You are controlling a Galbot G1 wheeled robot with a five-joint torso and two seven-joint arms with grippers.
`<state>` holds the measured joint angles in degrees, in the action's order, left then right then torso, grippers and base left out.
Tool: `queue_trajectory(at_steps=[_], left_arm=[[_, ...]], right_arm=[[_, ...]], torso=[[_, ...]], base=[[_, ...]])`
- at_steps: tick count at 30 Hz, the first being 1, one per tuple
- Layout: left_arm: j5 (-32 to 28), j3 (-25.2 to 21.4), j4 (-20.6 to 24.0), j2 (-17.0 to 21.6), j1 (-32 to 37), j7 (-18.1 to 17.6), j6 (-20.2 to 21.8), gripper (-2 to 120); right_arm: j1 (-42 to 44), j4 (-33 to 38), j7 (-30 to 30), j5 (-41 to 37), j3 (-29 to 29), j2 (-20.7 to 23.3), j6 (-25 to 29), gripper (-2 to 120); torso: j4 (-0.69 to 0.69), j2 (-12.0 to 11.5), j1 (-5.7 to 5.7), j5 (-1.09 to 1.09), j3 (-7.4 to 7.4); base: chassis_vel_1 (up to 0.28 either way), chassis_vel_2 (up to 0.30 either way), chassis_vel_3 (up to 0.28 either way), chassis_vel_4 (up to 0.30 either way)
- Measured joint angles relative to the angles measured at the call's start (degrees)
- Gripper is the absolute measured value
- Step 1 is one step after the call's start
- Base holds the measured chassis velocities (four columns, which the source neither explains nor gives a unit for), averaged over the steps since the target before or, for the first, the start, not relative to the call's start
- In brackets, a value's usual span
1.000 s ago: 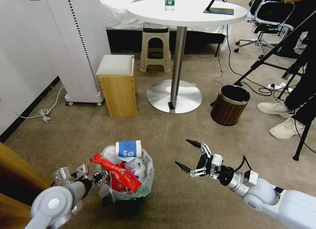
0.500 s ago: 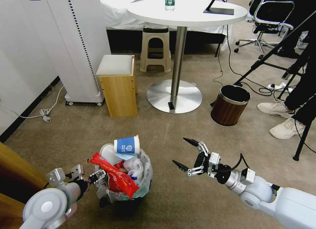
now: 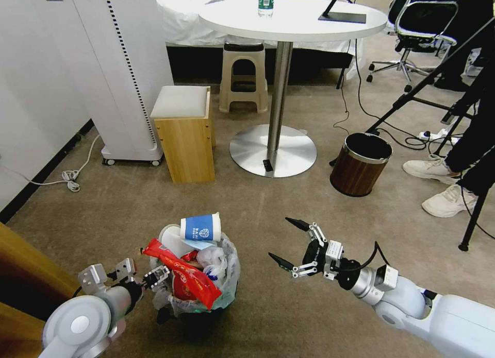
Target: Pick up the trash bin and place the garbage on the floor into it.
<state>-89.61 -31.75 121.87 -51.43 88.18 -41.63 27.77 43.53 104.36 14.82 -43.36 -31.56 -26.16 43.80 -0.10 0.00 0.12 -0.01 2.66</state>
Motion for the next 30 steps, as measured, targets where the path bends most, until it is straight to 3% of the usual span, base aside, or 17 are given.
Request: queue_trajectory(at_steps=[10, 30], left_arm=[[-0.41, 1.32, -2.25, -0.5, -1.28, -0.34, 0.52, 95], [-0.36, -0.7, 0.17, 0.73, -0.11, -3.28, 0.73, 100]], right_arm=[[-0.46, -0.99, 0.41, -0.19, -0.87, -1.08, 0.28, 100], [-2.52, -2.46, 0.55, 0.06, -3.55, -4.07, 0.41, 100]], torso=[[0.0, 0.0, 0.0, 0.0, 0.0], [0.0, 0.0, 0.0, 0.0, 0.0]], base=[[0.0, 0.0, 0.0, 0.0], [0.0, 0.0, 0.0, 0.0]])
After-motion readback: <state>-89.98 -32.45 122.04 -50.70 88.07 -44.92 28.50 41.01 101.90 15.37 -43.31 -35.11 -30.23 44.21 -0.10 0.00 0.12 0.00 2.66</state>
